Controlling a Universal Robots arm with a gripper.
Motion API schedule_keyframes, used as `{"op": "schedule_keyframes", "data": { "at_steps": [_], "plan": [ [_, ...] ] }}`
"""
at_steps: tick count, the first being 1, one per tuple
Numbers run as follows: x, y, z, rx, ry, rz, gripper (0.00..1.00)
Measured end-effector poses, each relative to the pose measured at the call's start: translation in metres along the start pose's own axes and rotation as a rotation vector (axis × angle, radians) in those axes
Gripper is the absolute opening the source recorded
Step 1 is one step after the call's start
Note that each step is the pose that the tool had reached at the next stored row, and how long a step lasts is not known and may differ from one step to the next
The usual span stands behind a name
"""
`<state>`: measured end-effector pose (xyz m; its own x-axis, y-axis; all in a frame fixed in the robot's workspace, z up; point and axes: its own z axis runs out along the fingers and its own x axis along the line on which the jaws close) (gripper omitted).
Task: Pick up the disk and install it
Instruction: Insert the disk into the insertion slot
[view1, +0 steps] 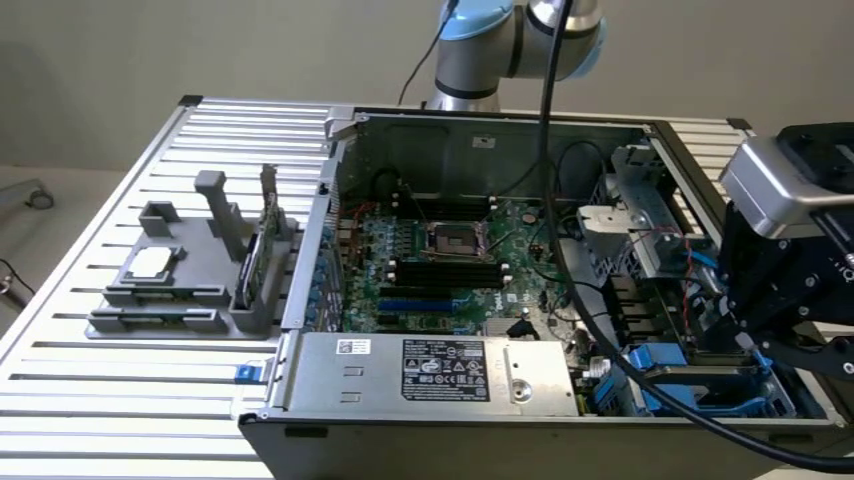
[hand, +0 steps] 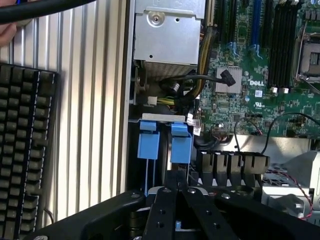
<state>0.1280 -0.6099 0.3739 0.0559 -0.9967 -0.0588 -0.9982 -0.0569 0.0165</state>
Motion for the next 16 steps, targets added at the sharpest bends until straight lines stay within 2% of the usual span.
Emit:
{"op": "schedule_keyframes", "data": {
  "at_steps": [16],
  "plan": [
    [-0.001,-0.0022,0.0291,0.0000,-0.0026,-0.003,0.11]
  ]
}}
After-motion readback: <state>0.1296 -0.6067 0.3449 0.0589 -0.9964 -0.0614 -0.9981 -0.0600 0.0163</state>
